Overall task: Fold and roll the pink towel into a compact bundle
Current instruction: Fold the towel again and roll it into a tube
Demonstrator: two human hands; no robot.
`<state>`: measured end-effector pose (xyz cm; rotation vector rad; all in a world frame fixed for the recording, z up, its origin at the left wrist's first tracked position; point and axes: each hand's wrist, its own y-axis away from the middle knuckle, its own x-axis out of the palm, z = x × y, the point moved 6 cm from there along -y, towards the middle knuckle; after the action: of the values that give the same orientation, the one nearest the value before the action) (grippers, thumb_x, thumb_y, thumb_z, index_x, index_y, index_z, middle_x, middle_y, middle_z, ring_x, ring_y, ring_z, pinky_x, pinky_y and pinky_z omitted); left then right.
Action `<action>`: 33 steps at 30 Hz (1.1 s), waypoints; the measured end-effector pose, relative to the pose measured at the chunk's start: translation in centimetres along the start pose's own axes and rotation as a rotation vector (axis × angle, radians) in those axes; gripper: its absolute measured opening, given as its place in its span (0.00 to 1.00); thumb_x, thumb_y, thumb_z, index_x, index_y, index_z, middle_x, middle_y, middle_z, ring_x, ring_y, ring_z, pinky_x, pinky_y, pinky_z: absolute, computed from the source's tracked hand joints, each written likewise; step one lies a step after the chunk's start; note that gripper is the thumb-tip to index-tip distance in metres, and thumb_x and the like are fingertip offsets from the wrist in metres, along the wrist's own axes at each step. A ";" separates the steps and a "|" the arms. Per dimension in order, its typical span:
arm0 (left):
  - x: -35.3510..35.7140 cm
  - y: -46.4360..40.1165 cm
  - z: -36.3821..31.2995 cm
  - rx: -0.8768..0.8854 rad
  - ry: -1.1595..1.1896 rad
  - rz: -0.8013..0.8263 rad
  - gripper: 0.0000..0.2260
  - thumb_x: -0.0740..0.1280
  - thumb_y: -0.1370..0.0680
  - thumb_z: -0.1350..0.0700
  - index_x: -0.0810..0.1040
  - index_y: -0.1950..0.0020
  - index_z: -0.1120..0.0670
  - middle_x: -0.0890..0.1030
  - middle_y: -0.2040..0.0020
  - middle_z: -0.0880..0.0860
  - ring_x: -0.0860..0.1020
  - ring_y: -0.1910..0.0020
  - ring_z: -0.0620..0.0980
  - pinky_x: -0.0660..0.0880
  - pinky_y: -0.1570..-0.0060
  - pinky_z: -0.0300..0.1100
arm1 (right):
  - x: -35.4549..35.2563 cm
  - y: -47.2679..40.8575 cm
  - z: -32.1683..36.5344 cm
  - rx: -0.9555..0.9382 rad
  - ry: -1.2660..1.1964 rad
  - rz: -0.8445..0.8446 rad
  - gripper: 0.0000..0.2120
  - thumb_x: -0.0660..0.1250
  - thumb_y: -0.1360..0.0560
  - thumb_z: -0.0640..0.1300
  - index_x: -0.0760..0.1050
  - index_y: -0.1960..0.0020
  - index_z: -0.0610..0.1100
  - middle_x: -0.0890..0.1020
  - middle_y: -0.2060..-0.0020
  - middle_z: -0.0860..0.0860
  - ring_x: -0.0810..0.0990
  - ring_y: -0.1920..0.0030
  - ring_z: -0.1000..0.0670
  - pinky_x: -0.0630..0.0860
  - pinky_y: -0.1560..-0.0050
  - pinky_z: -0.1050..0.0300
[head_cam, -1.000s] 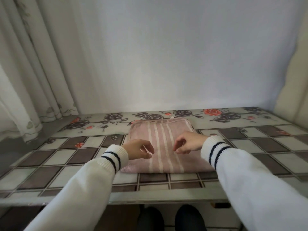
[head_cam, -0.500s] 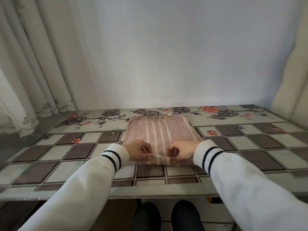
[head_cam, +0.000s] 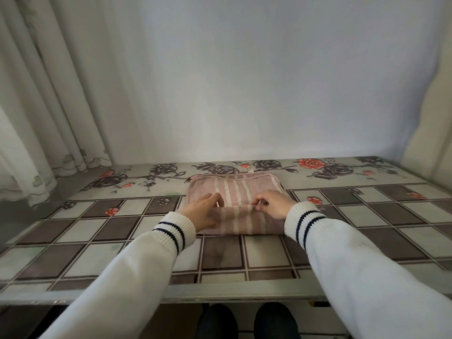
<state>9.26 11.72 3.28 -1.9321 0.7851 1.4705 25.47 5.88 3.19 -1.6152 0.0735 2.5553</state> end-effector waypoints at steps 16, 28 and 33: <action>-6.3 -2.0 1.8 -0.027 0.059 -0.151 0.11 0.58 0.20 0.53 0.76 0.58 0.56 0.74 0.65 0.51 0.72 0.62 0.49 0.65 0.58 0.39 | -5.4 -0.2 -0.8 -0.008 0.138 0.000 0.09 0.74 0.32 0.45 0.74 0.59 0.47 0.70 0.64 0.57 0.69 0.62 0.54 0.58 0.69 0.66; -12.9 -3.3 1.2 -0.018 0.018 -0.332 0.14 0.57 0.20 0.50 0.79 0.46 0.55 0.81 0.49 0.57 0.77 0.50 0.56 0.72 0.46 0.48 | -12.4 -0.6 1.1 -0.112 -0.009 -0.138 0.24 0.70 0.28 0.42 0.59 0.76 0.47 0.60 0.78 0.53 0.58 0.75 0.53 0.54 0.71 0.60; -14.5 -3.4 1.4 0.005 0.058 -0.356 0.13 0.56 0.20 0.49 0.78 0.47 0.53 0.82 0.49 0.55 0.77 0.50 0.55 0.73 0.46 0.48 | -14.4 -0.5 1.2 -0.105 -0.107 -0.172 0.27 0.72 0.30 0.46 0.56 0.76 0.46 0.56 0.78 0.53 0.55 0.76 0.54 0.52 0.73 0.62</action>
<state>7.75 16.49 17.35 -1.9952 0.4376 1.2001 30.55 5.46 16.72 -1.4454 -0.2030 2.5443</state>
